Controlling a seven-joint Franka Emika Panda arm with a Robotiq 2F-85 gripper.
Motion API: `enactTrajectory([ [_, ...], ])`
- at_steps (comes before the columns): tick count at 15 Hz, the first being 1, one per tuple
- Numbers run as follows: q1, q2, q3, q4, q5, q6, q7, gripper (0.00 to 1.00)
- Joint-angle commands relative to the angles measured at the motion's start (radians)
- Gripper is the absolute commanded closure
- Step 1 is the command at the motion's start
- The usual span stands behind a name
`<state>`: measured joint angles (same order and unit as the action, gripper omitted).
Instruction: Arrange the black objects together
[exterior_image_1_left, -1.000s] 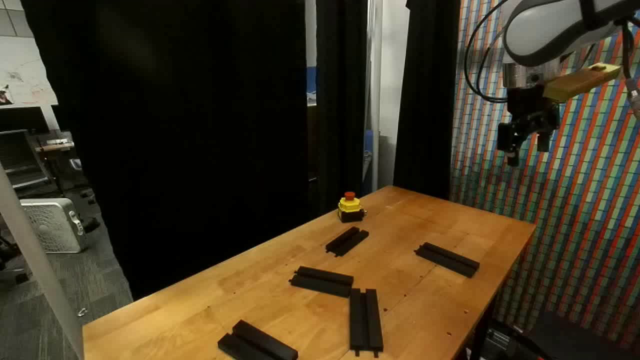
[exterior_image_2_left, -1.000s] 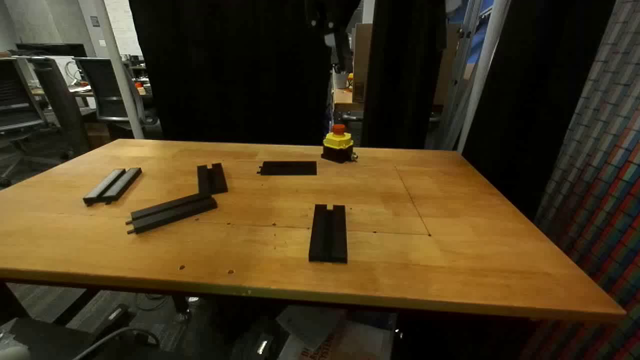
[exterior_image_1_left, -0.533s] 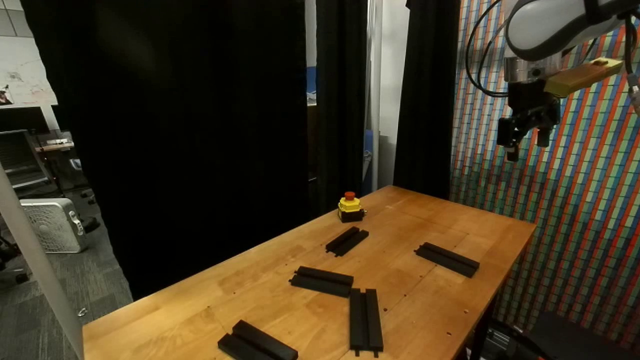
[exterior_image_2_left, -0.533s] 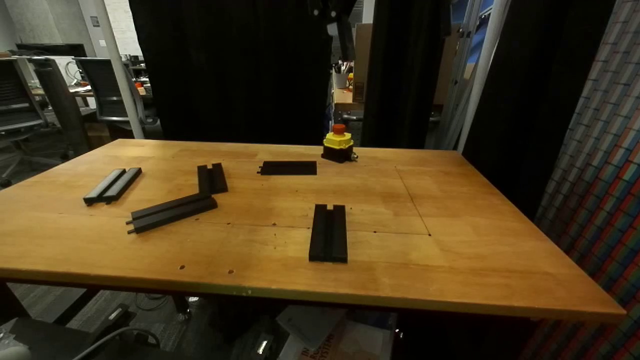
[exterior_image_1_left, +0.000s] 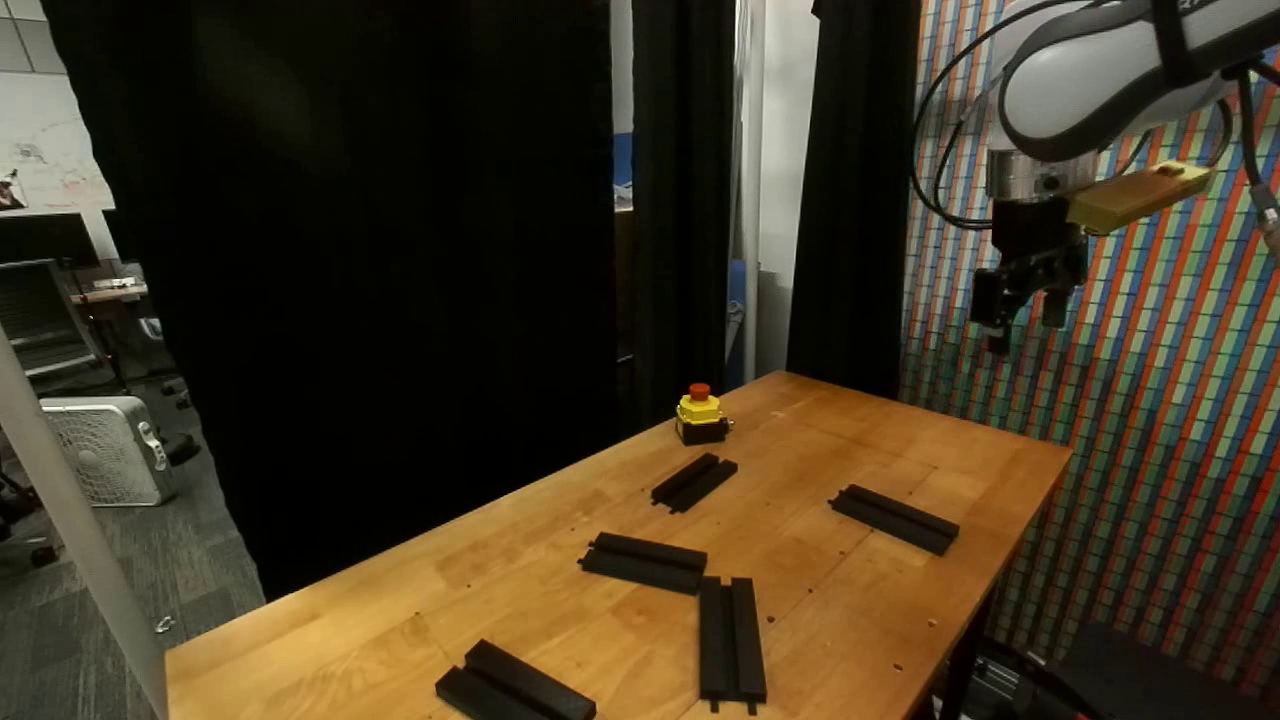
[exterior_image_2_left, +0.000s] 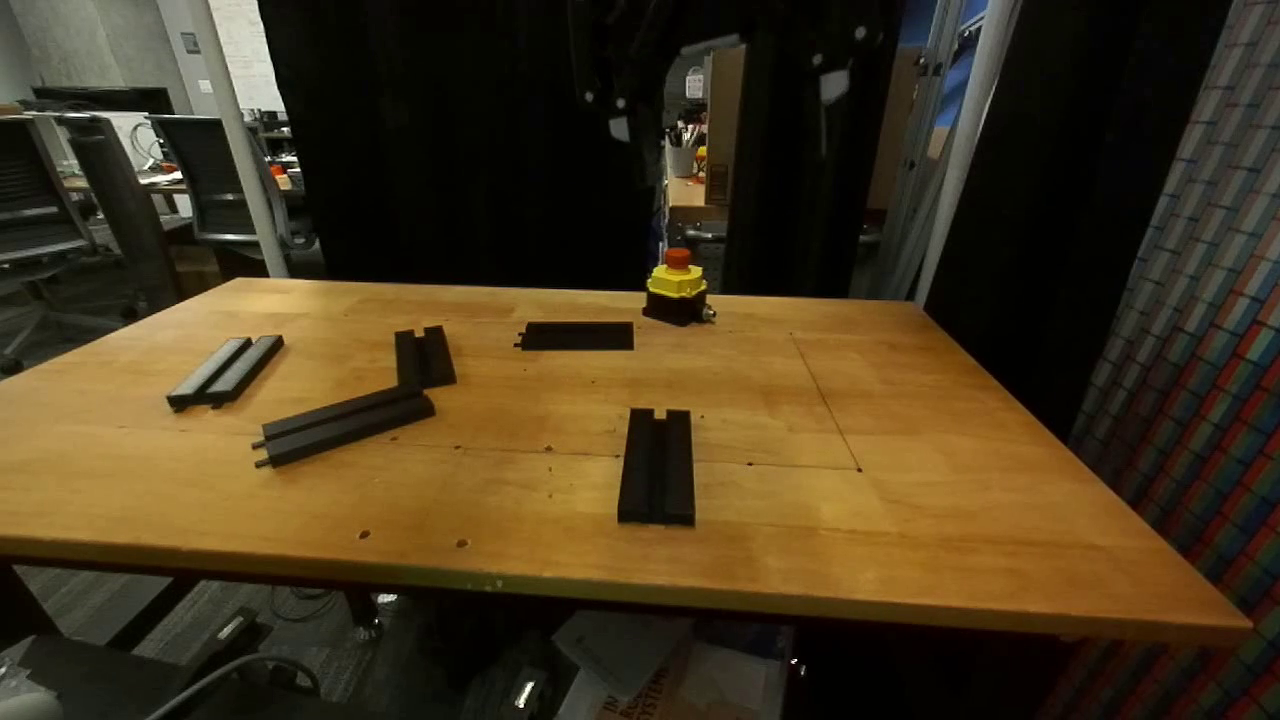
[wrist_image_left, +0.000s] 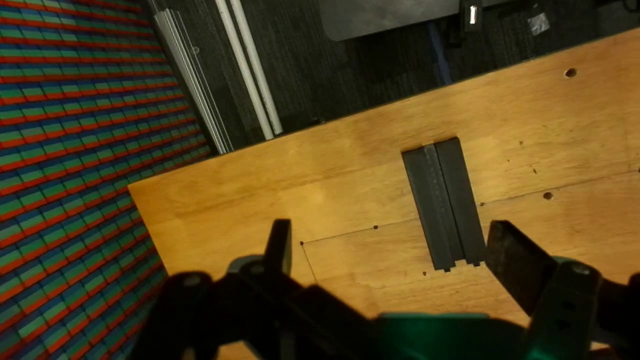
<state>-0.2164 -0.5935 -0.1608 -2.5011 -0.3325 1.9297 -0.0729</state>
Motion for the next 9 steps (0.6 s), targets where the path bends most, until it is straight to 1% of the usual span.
enactTrajectory([
  [1, 0.047, 0.016, -0.038, -0.05, 0.065, 0.099, -0.061, 0.0],
  [5, 0.078, 0.076, -0.05, -0.114, 0.13, 0.22, -0.121, 0.0],
  [9, 0.083, 0.156, -0.042, -0.153, 0.144, 0.324, -0.148, 0.0],
])
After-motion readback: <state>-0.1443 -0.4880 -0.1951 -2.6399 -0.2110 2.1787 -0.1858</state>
